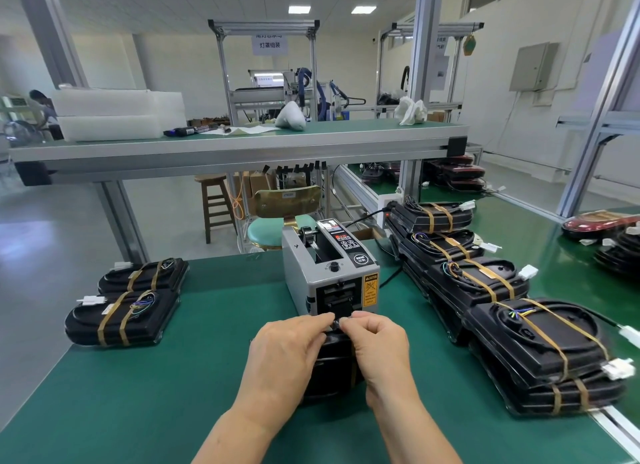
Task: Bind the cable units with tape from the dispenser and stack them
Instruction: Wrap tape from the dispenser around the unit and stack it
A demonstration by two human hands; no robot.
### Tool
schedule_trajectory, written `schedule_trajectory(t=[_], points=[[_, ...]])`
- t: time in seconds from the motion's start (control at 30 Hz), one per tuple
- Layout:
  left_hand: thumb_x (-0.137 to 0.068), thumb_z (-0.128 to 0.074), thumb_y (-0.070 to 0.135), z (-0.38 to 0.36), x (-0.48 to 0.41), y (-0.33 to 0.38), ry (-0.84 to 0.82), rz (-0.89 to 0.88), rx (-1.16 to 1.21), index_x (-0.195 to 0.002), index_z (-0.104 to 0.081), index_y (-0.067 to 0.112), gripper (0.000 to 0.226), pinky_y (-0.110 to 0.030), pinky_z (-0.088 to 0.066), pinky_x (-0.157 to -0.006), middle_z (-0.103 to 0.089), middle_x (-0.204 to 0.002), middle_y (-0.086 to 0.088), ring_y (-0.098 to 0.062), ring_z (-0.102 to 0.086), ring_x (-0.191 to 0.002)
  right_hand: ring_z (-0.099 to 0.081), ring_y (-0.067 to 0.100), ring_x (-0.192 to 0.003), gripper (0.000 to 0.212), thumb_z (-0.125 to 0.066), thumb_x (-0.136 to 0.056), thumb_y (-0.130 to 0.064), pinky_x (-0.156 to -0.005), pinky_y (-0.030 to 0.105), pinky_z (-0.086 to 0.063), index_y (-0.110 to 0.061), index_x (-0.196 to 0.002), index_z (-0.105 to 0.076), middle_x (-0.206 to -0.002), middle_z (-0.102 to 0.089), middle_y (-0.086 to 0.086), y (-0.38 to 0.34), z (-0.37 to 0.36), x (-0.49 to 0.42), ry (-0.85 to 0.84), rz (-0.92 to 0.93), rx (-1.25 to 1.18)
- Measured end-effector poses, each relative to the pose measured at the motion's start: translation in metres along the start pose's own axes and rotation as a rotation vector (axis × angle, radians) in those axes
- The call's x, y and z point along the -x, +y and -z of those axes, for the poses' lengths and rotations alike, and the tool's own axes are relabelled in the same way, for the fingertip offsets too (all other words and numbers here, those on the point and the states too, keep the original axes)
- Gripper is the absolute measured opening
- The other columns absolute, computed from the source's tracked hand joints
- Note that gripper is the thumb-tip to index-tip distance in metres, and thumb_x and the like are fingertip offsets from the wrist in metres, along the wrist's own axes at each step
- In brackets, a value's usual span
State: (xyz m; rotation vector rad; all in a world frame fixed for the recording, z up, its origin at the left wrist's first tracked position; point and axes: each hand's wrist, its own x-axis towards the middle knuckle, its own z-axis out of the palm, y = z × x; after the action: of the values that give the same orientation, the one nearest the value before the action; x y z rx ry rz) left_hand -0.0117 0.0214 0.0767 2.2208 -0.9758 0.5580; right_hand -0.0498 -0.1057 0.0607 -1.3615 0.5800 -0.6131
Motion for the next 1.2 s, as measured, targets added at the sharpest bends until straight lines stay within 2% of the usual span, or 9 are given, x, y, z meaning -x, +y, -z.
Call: schedule_trajectory(t=[0.27, 0.33, 0.43, 0.6, 0.73, 0.83, 0.97, 1.1, 1.2], points=[[-0.088, -0.069, 0.01, -0.0005, -0.0002, -0.0019, -0.031, -0.028, -0.025, -0.114, -0.073, 0.025, 0.031, -0.033, -0.056, -0.078, -0.074, -0.101, 0.011, -0.016, -0.07, -0.09, -0.064, 0.014, -0.097, 0.022, -0.075, -0.075, -0.009, -0.086, 0.034, -0.05, -0.006, -0.054, -0.068, -0.094, -0.069, -0.004, 0.0008, 0.0013, -0.0006, 0.005, 0.015, 0.043], [-0.091, -0.067, 0.018, -0.0015, 0.0002, -0.0026, -0.031, 0.007, -0.034, -0.124, -0.067, 0.028, 0.035, -0.029, -0.052, -0.084, -0.073, -0.107, 0.01, -0.016, -0.068, -0.095, -0.065, 0.014, -0.096, 0.024, -0.075, -0.076, -0.009, -0.086, 0.035, -0.051, -0.007, -0.053, -0.069, -0.096, -0.069, -0.004, 0.0007, 0.0008, -0.0011, 0.004, 0.012, 0.035], [-0.096, -0.056, 0.035, -0.0022, 0.0004, -0.005, -0.066, 0.117, -0.051, -0.135, -0.054, 0.031, 0.039, -0.026, -0.044, -0.09, -0.069, -0.115, 0.01, -0.016, -0.062, -0.103, -0.065, 0.014, -0.093, 0.028, -0.074, -0.078, -0.006, -0.076, 0.03, -0.048, -0.009, -0.051, -0.068, -0.101, -0.068, -0.001, 0.0001, -0.0005, -0.0014, -0.002, -0.015, -0.038], [-0.095, -0.058, 0.035, -0.0024, 0.0009, -0.0037, -0.061, 0.115, -0.059, -0.123, -0.062, 0.029, 0.028, -0.028, -0.045, -0.085, -0.071, -0.105, 0.009, -0.017, -0.063, -0.097, -0.064, 0.013, -0.093, 0.024, -0.073, -0.078, -0.005, -0.073, 0.028, -0.045, 0.0, -0.055, -0.068, -0.101, -0.067, 0.0, 0.0006, -0.0003, -0.0015, 0.001, -0.031, -0.077], [-0.088, -0.068, 0.02, 0.0002, 0.0009, -0.0017, -0.042, 0.053, -0.028, -0.106, -0.071, 0.029, 0.02, -0.028, -0.051, -0.075, -0.073, -0.092, 0.014, -0.012, -0.065, -0.084, -0.064, 0.014, -0.096, 0.03, -0.073, -0.077, -0.006, -0.081, 0.033, -0.049, -0.005, -0.049, -0.065, -0.096, -0.068, -0.002, 0.0018, 0.0006, -0.0016, 0.01, -0.012, -0.013], [-0.083, -0.074, 0.01, 0.0005, 0.001, -0.0015, -0.007, -0.005, 0.005, -0.099, -0.075, 0.027, 0.024, -0.029, -0.056, -0.072, -0.074, -0.092, 0.017, -0.008, -0.068, -0.081, -0.064, 0.014, -0.098, 0.029, -0.073, -0.076, -0.007, -0.083, 0.034, -0.05, 0.001, -0.051, -0.061, -0.082, -0.069, -0.008, 0.0034, 0.0013, -0.0025, 0.017, 0.0, 0.03], [-0.088, -0.066, 0.017, -0.0015, 0.0001, -0.0039, 0.016, -0.076, -0.009, -0.099, -0.076, 0.026, 0.017, -0.035, -0.057, -0.065, -0.073, -0.088, 0.014, -0.013, -0.069, -0.076, -0.065, 0.012, -0.097, 0.024, -0.074, -0.074, -0.008, -0.086, 0.039, -0.053, 0.001, -0.054, -0.064, -0.069, -0.069, -0.012, 0.0052, 0.0016, -0.0034, 0.014, 0.02, 0.069], [-0.086, -0.059, 0.023, -0.0019, -0.0011, -0.0046, 0.033, -0.102, -0.052, -0.091, -0.077, 0.025, 0.018, -0.04, -0.056, -0.056, -0.071, -0.082, 0.008, -0.02, -0.068, -0.068, -0.064, 0.012, -0.085, 0.021, -0.073, -0.074, -0.009, -0.078, 0.032, -0.051, 0.001, -0.059, -0.064, -0.063, -0.065, -0.02, 0.0056, 0.0028, -0.004, 0.003, 0.056, 0.106], [-0.086, -0.059, 0.023, -0.0021, -0.0019, -0.0046, 0.026, -0.109, -0.077, -0.09, -0.077, 0.024, 0.018, -0.04, -0.056, -0.055, -0.071, -0.081, 0.007, -0.021, -0.067, -0.067, -0.061, 0.007, -0.079, 0.023, -0.073, -0.079, -0.017, -0.074, 0.026, -0.046, -0.001, -0.064, -0.065, -0.067, -0.063, -0.018, 0.0079, 0.0067, -0.0065, 0.02, 0.129, 0.198]])
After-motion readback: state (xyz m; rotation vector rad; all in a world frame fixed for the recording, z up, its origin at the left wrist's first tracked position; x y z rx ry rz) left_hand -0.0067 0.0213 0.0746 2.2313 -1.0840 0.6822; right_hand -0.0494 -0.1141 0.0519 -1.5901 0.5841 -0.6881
